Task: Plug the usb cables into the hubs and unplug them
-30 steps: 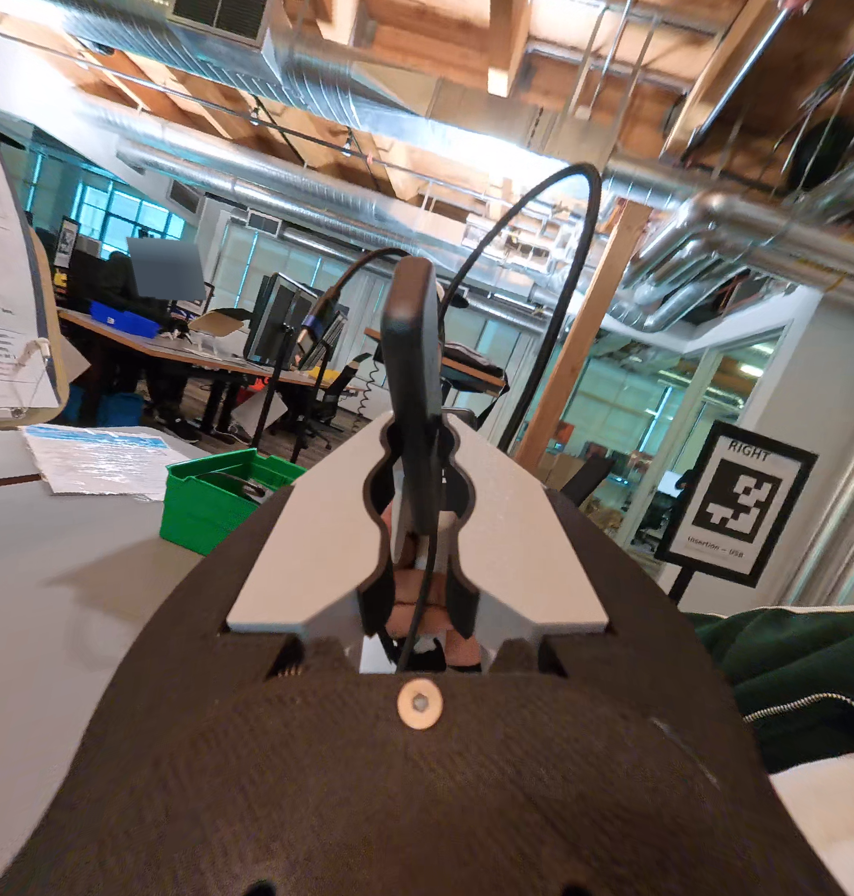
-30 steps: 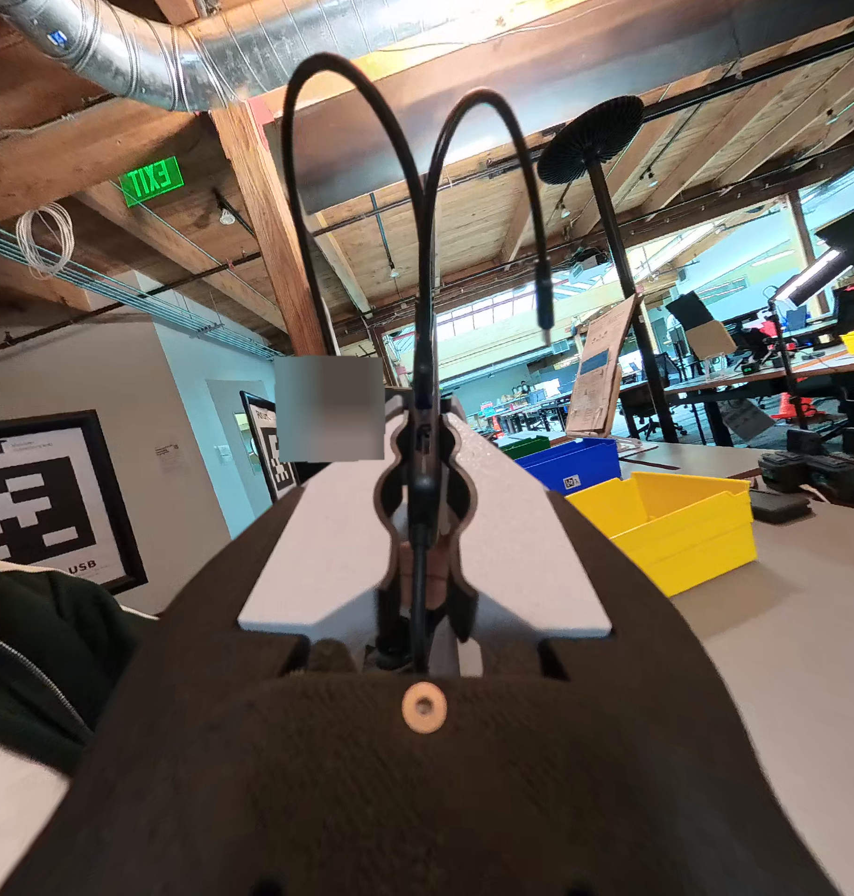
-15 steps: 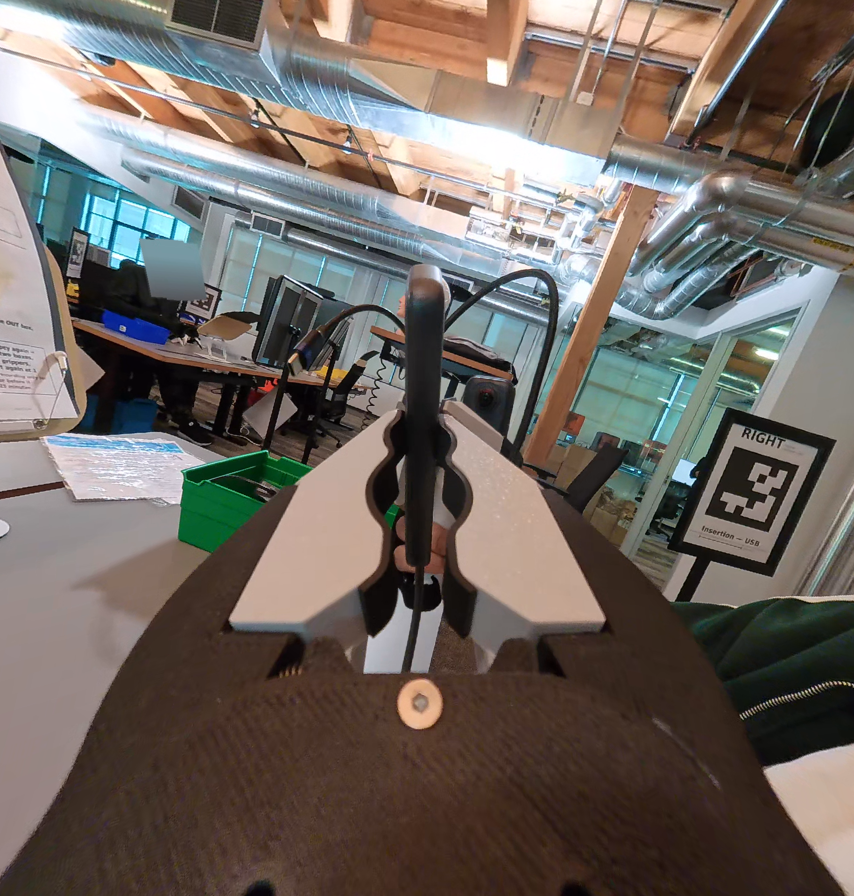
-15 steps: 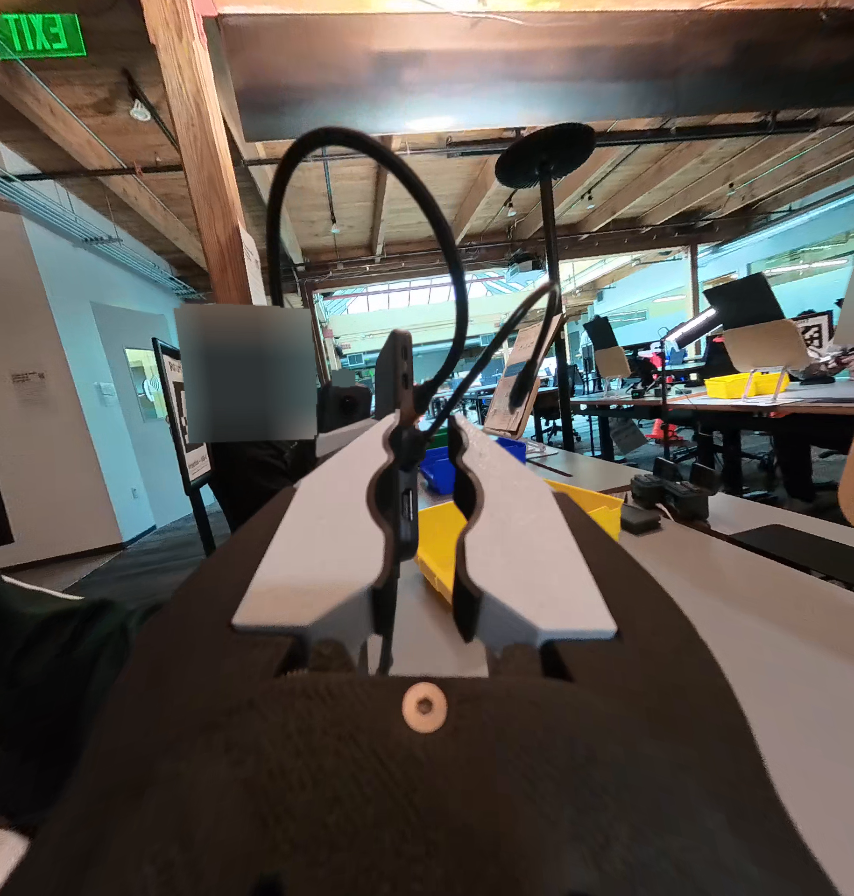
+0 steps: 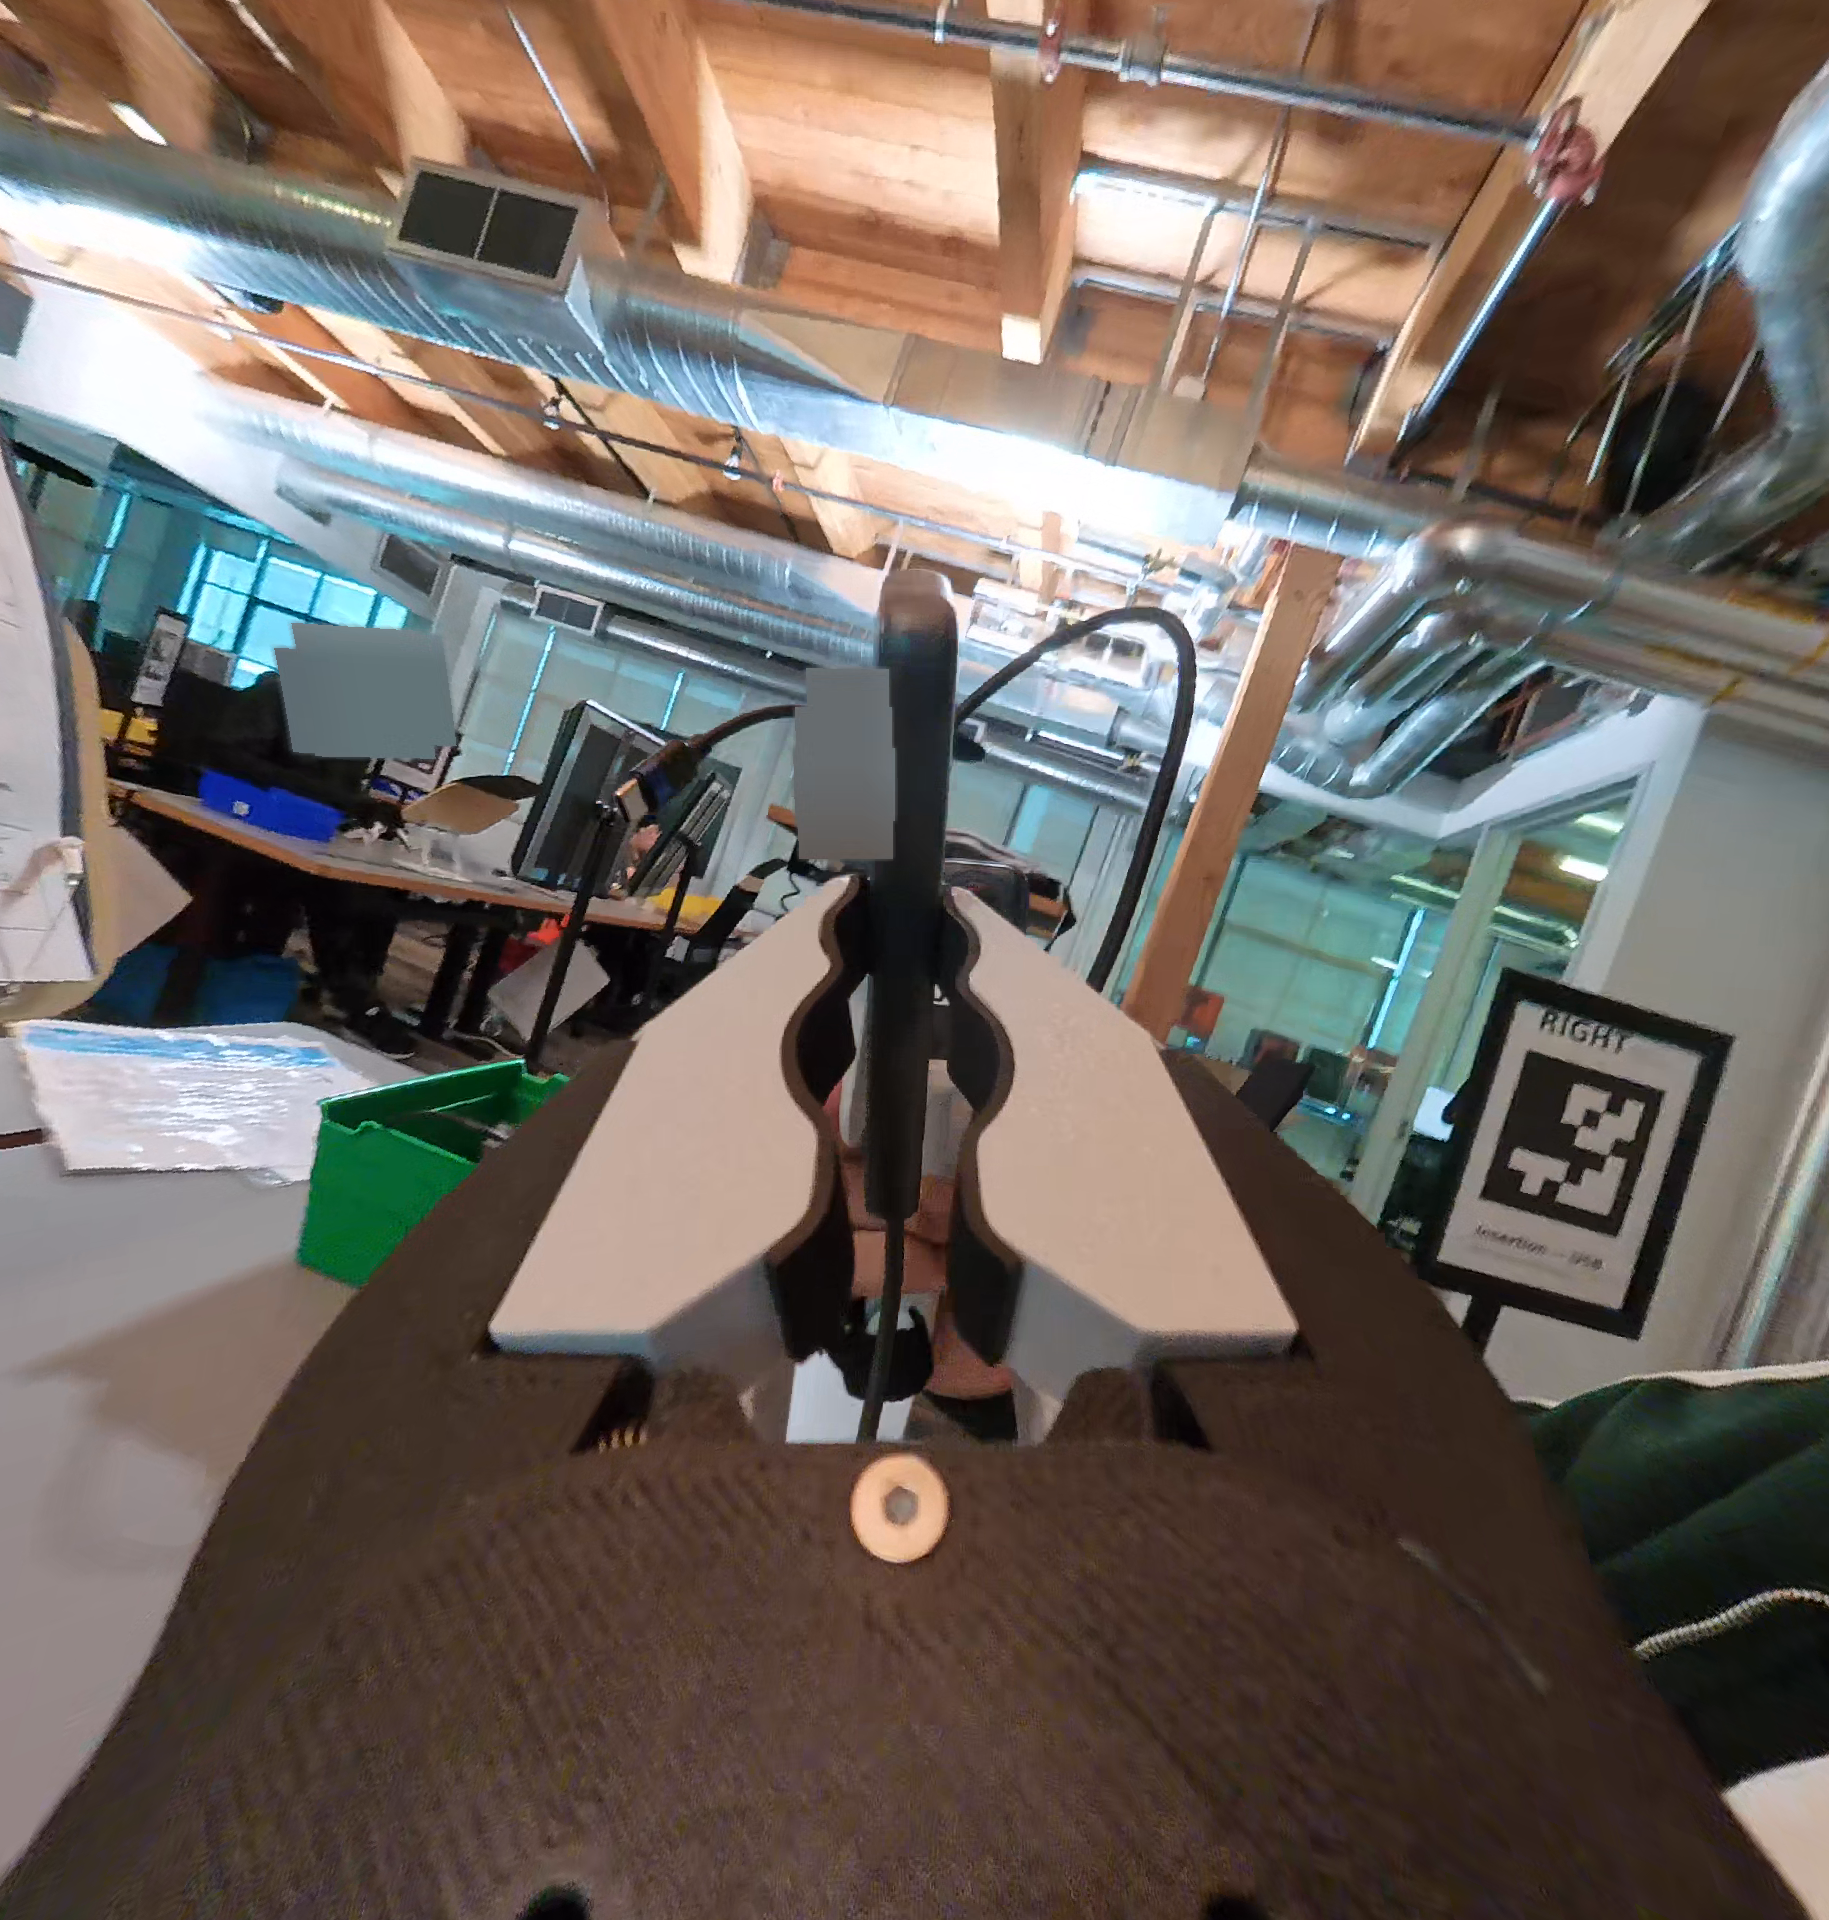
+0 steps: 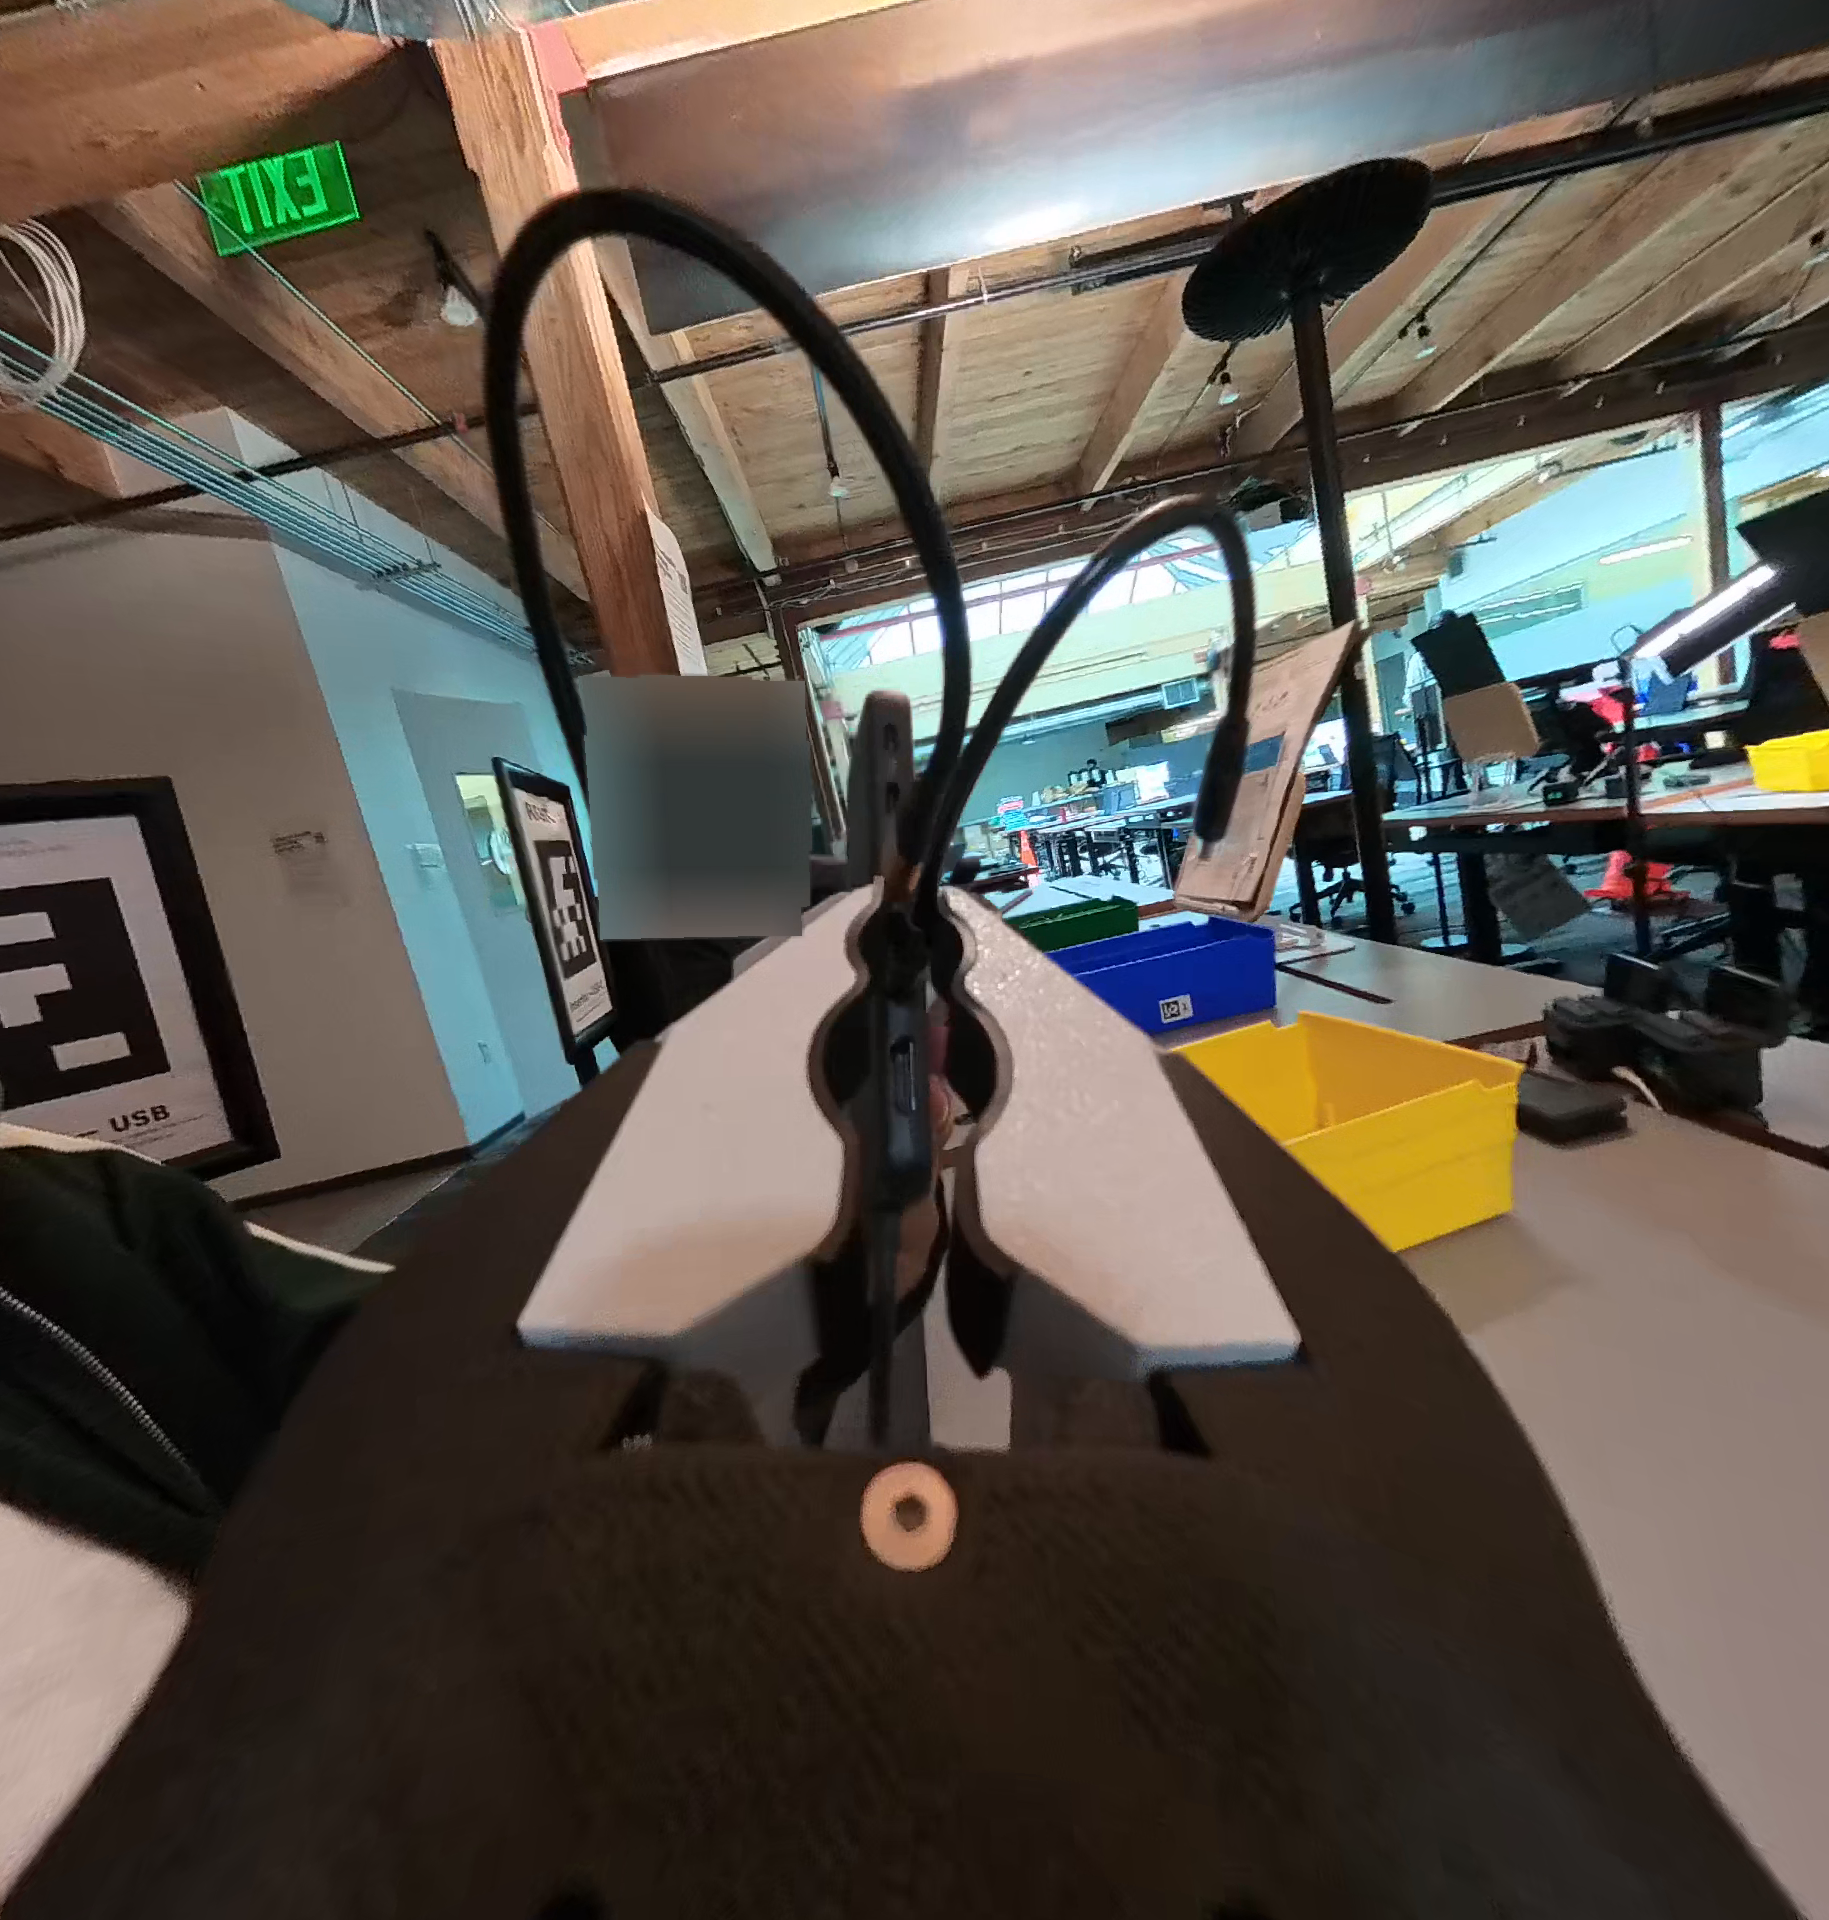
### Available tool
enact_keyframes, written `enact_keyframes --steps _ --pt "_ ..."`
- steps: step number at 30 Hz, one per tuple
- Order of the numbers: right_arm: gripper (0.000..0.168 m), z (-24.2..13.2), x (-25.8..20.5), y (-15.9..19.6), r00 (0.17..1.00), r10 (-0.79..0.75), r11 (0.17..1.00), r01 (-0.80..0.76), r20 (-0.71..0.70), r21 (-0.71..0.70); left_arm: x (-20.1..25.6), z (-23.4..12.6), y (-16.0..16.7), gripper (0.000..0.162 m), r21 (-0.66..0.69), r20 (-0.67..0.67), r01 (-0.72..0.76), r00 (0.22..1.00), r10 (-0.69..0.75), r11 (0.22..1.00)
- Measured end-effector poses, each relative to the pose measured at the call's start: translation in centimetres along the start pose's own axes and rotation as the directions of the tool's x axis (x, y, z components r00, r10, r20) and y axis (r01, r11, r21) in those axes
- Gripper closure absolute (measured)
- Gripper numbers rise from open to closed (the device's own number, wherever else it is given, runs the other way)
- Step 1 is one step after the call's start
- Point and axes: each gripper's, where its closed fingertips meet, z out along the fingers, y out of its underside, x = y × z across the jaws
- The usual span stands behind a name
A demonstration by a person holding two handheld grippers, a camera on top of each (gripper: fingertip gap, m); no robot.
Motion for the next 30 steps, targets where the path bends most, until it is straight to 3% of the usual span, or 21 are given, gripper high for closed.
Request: enact_keyframes --steps 4,7,8,10,12,14,20,25,30 --pt "0.163 -0.2 -1.0 -1.7 1.0 0.013 0.998 -0.014 0.009 0.061 1.4 0.1 -0.7 0.152 0.054 -0.035 0.005 0.999 -0.003 0.999" --pt "0.163 -7.7 2.2 -11.0 0.99 0.113 0.903 -0.069 -0.081 0.425 1.4 -3.0 -5.9 0.153 0.249 -0.045 0.042 0.998 -0.032 0.968" --pt "0.163 -10.3 2.9 -13.1 0.987 0.073 0.905 -0.006 -0.14 0.425 1.2 -3.6 -7.2 0.153 0.253 -0.009 -0.022 1.0 0.025 0.967" --pt "0.162 -14.0 4.0 -14.6 0.936 -0.077 0.952 0.172 -0.343 0.253 0.8 -4.6 -9.2 0.153 0.253 0.087 -0.153 0.987 0.136 0.955" --pt "0.163 -17.2 4.8 -15.6 0.861 -0.182 0.965 0.249 -0.475 0.082 0.9 -5.1 -10.3 0.153 0.252 0.112 -0.193 0.979 0.17 0.948" --pt "0.163 -20.2 5.7 -15.6 0.822 -0.177 0.982 0.184 -0.542 -0.041 1.0 -5.2 -10.6 0.154 0.252 0.099 -0.185 0.981 0.165 0.95" --pt "0.162 -28.1 8.1 -13.5 0.757 -0.074 0.992 -0.011 -0.649 -0.126 -0.3 -4.5 -9.4 0.154 0.225 0.11 -0.132 0.988 0.109 0.965" --pt "0.162 -33.9 11.6 -10.0 0.676 0.088 0.982 -0.183 -0.732 -0.05 -0.8 -3.2 -8.5 0.154 0.202 0.083 -0.093 0.993 0.078 0.975" --pt "0.162 -37.1 12.7 -5.2 0.614 0.165 0.931 -0.356 -0.771 -0.084 -2.0 -2.2 -7.8 0.154 0.195 0.065 -0.043 0.997 0.031 0.98"
